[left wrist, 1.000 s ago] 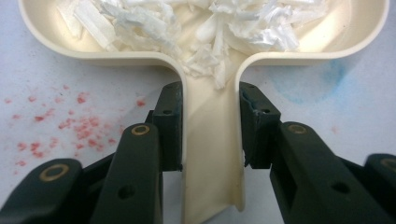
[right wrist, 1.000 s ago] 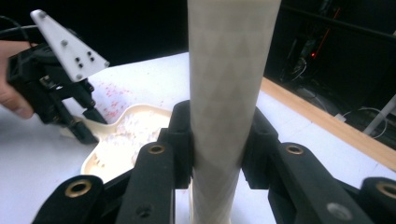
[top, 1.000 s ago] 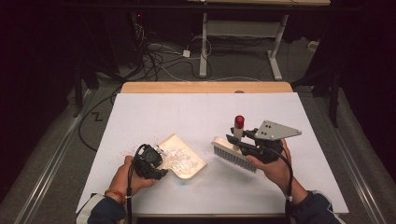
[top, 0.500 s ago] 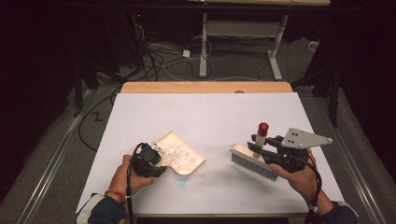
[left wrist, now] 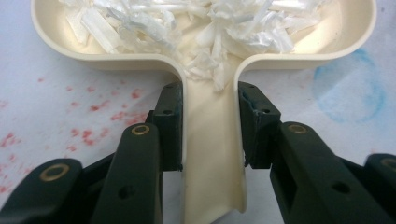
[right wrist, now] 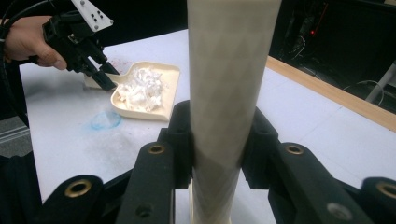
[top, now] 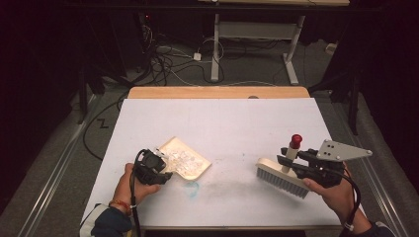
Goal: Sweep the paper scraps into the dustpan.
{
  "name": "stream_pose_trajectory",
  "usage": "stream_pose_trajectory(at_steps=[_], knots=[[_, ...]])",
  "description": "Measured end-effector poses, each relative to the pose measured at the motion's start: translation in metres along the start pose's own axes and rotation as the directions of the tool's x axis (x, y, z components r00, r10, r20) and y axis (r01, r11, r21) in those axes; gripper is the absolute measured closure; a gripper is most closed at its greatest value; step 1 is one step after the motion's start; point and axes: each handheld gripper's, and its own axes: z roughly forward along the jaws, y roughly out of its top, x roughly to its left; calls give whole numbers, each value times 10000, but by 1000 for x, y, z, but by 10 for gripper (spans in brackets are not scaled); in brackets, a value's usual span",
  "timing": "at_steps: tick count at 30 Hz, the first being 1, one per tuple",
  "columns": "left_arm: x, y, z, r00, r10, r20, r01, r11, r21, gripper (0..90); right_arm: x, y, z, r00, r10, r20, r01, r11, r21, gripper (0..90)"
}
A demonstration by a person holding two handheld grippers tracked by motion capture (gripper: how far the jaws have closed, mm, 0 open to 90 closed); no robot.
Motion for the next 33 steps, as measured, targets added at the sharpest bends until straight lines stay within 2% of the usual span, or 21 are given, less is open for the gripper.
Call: stream_pose_trajectory(at_steps=[8,10,16,19,23,26,28,33], knots=[[14,-5,-2,9976,-591,-351,586,9982,-150,632,-8,-9,-9,10000,35,-56,-34,9998,183,705],[21,-8,-3,9945,-912,-524,900,9956,-254,632,-11,-11,-11,9999,94,-42,-93,9997,211,705],[30,-13,-4,9870,-1374,-834,1343,9901,-415,632,-16,-12,-12,9999,104,-59,-102,9994,343,704],[33,-15,-5,9841,-1534,-891,1496,9876,-481,632,-20,-14,-9,9998,136,-152,-128,9988,470,704],[37,-18,-6,9768,-1877,-1033,1816,9812,-653,632,-27,-15,-3,9996,230,-174,-222,9988,447,703],[41,-20,-7,9731,-1989,-1163,1920,9790,-679,632,-38,-12,4,9996,212,-163,-203,9984,526,700],[42,-20,-6,9709,-2060,-1224,1994,9778,-638,632,-39,-11,5,9996,222,-157,-213,9983,545,698],[43,-21,-6,9671,-2224,-1234,2141,9737,-777,630,-52,-9,14,9995,290,105,-297,9972,681,683]])
